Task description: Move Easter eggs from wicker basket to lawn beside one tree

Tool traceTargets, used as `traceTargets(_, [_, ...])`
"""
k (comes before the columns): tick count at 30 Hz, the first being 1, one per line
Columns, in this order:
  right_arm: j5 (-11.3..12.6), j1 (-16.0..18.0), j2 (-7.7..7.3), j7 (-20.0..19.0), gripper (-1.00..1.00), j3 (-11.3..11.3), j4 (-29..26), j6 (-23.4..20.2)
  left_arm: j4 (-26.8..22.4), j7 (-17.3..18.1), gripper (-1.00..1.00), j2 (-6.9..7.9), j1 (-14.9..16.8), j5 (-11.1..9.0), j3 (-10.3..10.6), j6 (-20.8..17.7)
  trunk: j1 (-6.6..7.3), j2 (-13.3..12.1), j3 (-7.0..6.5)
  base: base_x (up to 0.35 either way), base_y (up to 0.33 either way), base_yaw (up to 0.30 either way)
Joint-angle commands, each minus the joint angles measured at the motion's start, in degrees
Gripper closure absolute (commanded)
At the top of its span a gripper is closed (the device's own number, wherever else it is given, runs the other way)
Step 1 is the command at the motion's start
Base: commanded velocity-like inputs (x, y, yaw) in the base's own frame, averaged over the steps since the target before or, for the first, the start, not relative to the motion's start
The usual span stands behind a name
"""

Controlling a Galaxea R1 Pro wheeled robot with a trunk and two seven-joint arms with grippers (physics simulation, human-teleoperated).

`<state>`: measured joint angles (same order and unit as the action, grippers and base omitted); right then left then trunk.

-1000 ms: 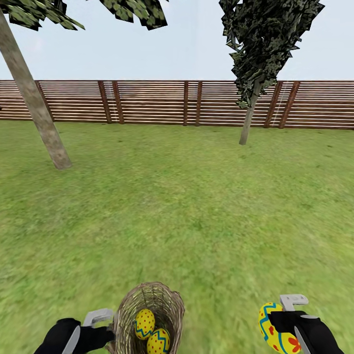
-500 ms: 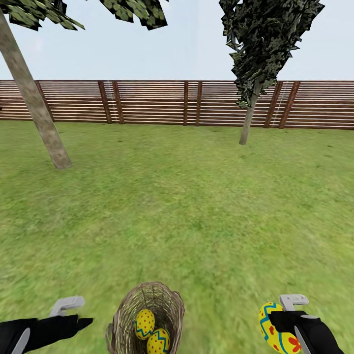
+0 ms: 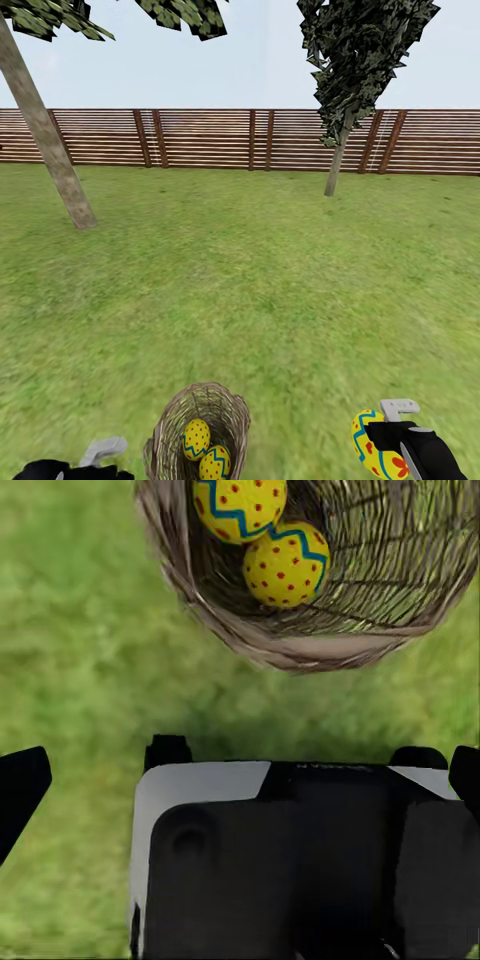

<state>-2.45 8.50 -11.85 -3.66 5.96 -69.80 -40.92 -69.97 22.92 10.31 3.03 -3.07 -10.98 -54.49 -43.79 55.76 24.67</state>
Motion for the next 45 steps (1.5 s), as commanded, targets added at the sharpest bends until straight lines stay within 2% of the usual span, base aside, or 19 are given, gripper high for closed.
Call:
traceTargets(1, [-0.3, 0.0, -0.01, -0.4, 1.0, 0.0, -0.1, -0.3, 4.9, -2.0, -1.0, -1.82, 0.3, 2.5, -0.1, 0.2, 0.0, 0.0, 0.06, 0.0, 0.0, 0.0])
traceTargets(2, [-0.2, 0.0, -0.01, -0.4, 1.0, 0.0, -0.1, -0.3, 8.3, -3.6, -1.0, -2.96, 0.4, 3.8, -0.1, 2.1, 0.0, 0.0, 0.06, 0.0, 0.0, 0.0])
traceTargets(3, [-0.2, 0.0, -0.07, -0.4, 1.0, 0.1, -0.1, -0.3, 9.6, -4.4, -1.0, -3.46, 0.4, 4.3, -0.1, 3.4, 0.0, 0.0, 0.06, 0.0, 0.0, 0.0])
traceTargets(6, [-0.1, 0.0, -0.26, -0.5, 1.0, 0.1, -0.2, -0.3, 10.3, -5.2, -1.0, -4.76, 0.5, 4.6, -0.1, 4.7, 0.0, 0.0, 0.06, 0.0, 0.0, 0.0])
traceTargets(8, [-0.1, 0.0, -0.27, -0.5, 1.0, 0.0, -0.2, -0.3, 7.9, -5.2, -1.0, -6.22, 0.5, 4.6, -0.1, 4.8, 0.0, 0.0, 0.06, 0.0, 0.0, 0.0])
traceTargets(12, [-0.2, 0.0, -0.28, -0.5, 1.0, 0.0, -0.2, -0.3, 1.3, -5.2, -1.0, -7.51, 0.5, 4.2, -0.1, 5.0, 0.0, 0.0, 0.06, 0.0, 0.0, 0.0])
traceTargets(14, [-0.3, 0.0, -0.28, -0.5, 1.0, 0.0, -0.1, -0.3, -0.8, -5.2, -1.0, -8.88, 0.5, 3.6, -0.2, 5.6, 0.0, 0.0, 0.06, 0.0, 0.0, 0.0])
traceTargets(18, [-0.3, 0.0, -0.17, -0.5, 1.0, 0.0, -0.1, -0.2, -0.8, -5.3, -1.0, -9.44, 0.5, 3.8, -0.3, 8.3, 0.0, 0.0, 0.06, 0.0, 0.0, 0.0])
traceTargets(21, [-0.3, 0.0, -0.1, -0.5, 1.0, 0.0, -0.1, -0.2, -0.5, -5.3, -1.0, -9.48, 0.5, 3.9, -0.3, 8.2, 0.0, 0.0, 0.06, 0.0, 0.0, 0.0])
traceTargets(23, [-0.3, 0.0, -0.07, -0.5, 1.0, 0.0, -0.1, -0.2, 1.3, -5.4, -1.0, -10.03, 0.5, 4.1, -0.1, 7.8, 0.0, 0.0, 0.06, 0.0, 0.0, 0.0])
traceTargets(24, [-0.3, 0.0, -0.04, -0.5, 1.0, 0.0, -0.1, -0.2, 2.2, -6.1, -1.0, -10.74, 0.5, 4.3, 0.0, 7.2, 0.0, 0.0, 0.06, 0.0, 0.0, 0.0])
traceTargets(26, [-0.3, 0.0, 0.06, -0.5, 1.0, -0.1, -0.1, -0.3, 4.6, -11.6, -1.0, -12.02, 0.5, 4.9, 0.2, 4.2, 0.0, 0.0, 0.06, 0.0, 0.0, 0.0])
traceTargets(28, [-0.4, 0.0, 0.14, -0.5, 1.0, -0.2, -0.1, -0.3, 6.4, -17.8, -1.0, -12.4, 1.5, 4.9, 0.2, 0.9, 0.0, 0.0, 0.06, 0.0, 0.0, 0.0])
traceTargets(29, [-0.4, 0.0, 0.15, -0.5, 1.0, -0.2, -0.1, -0.3, 7.1, -19.2, -1.0, -12.42, 2.8, 4.8, 0.2, 0.2, 0.0, 0.0, 0.06, 0.0, 0.0, 0.0])
traceTargets(33, [-0.4, 0.0, 0.16, -0.5, 1.0, -0.2, -0.1, -0.3, 13.0, -20.3, -1.0, -12.39, 7.1, 4.8, 0.1, -0.2, 0.0, 0.0, 0.06, 0.0, 0.0, 0.0])
traceTargets(40, [-0.4, 0.0, 0.18, -0.5, 1.0, -0.2, -0.1, -0.3, 12.4, -20.1, -1.0, -12.37, 7.8, 4.6, -0.1, 0.4, 0.0, 0.0, 0.06, 0.0, 0.0, 0.0])
traceTargets(42, [-0.4, 0.0, 0.2, -0.5, 1.0, -0.1, -0.1, -0.2, 12.3, -20.0, -1.0, -12.41, 7.8, 4.6, -0.1, 2.7, 0.0, 0.0, 0.06, 0.0, 0.0, 0.0])
traceTargets(44, [-0.3, 0.0, 0.18, -0.5, 1.0, -0.2, -0.1, -0.2, 12.7, -20.1, -1.0, -12.42, 7.8, 4.5, -0.1, 9.9, 0.0, 0.0, 0.06, 0.0, 0.0, 0.0])
traceTargets(45, [-0.3, 0.0, 0.17, -0.5, 1.0, -0.1, -0.1, -0.3, 12.8, -20.0, -1.0, -12.46, 7.8, 4.5, 0.0, 11.4, 0.0, 0.0, 0.06, 0.0, 0.0, 0.0])
